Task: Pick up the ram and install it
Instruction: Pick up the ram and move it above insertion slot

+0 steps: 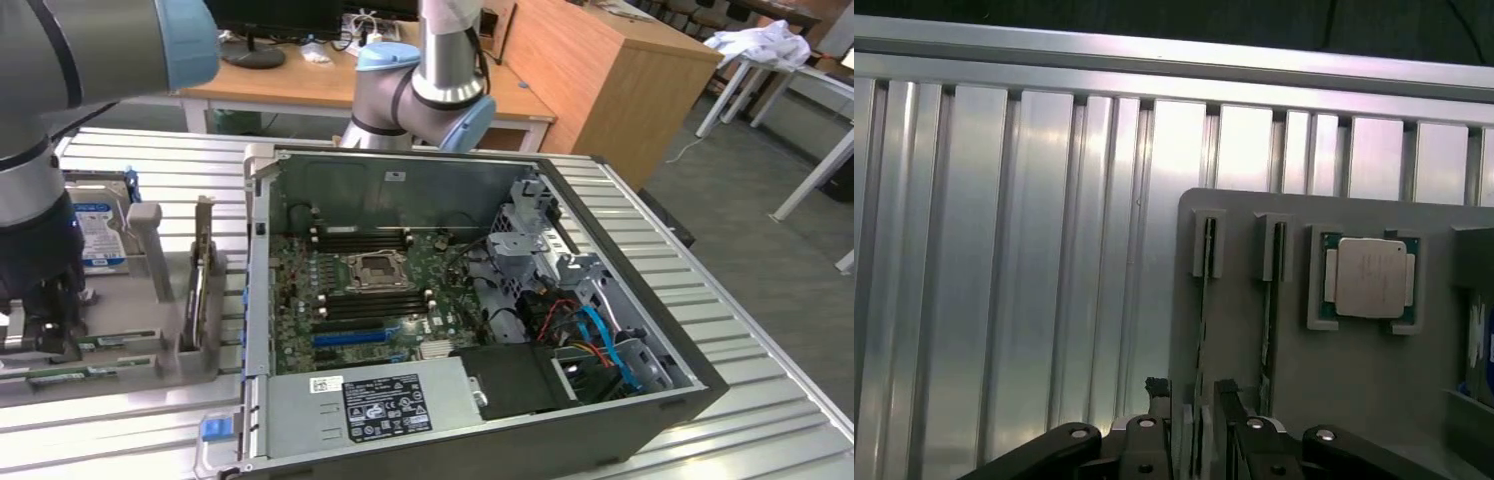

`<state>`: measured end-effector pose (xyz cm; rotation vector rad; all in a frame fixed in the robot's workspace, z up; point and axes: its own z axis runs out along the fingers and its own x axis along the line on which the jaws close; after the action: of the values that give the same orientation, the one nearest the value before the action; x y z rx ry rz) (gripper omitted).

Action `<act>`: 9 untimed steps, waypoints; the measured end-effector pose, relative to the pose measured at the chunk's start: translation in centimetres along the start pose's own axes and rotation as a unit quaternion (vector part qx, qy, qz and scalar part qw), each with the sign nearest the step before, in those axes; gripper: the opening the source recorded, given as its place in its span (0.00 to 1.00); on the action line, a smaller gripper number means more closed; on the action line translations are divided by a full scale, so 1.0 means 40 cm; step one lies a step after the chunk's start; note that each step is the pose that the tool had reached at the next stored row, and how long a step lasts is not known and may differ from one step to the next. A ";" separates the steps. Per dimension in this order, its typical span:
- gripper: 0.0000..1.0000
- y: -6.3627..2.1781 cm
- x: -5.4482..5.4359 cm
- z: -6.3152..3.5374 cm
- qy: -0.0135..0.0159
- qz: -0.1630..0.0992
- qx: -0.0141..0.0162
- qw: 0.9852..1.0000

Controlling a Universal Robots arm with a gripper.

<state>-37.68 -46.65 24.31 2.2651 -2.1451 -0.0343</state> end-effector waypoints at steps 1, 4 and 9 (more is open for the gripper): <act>0.31 0.000 0.000 0.005 0.000 0.000 0.000 1.000; 0.31 -0.001 0.000 0.018 0.000 0.000 0.000 1.000; 0.31 -0.001 0.000 0.041 0.000 0.000 0.000 1.000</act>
<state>-37.68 -46.65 22.69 2.2649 -2.1449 -0.0343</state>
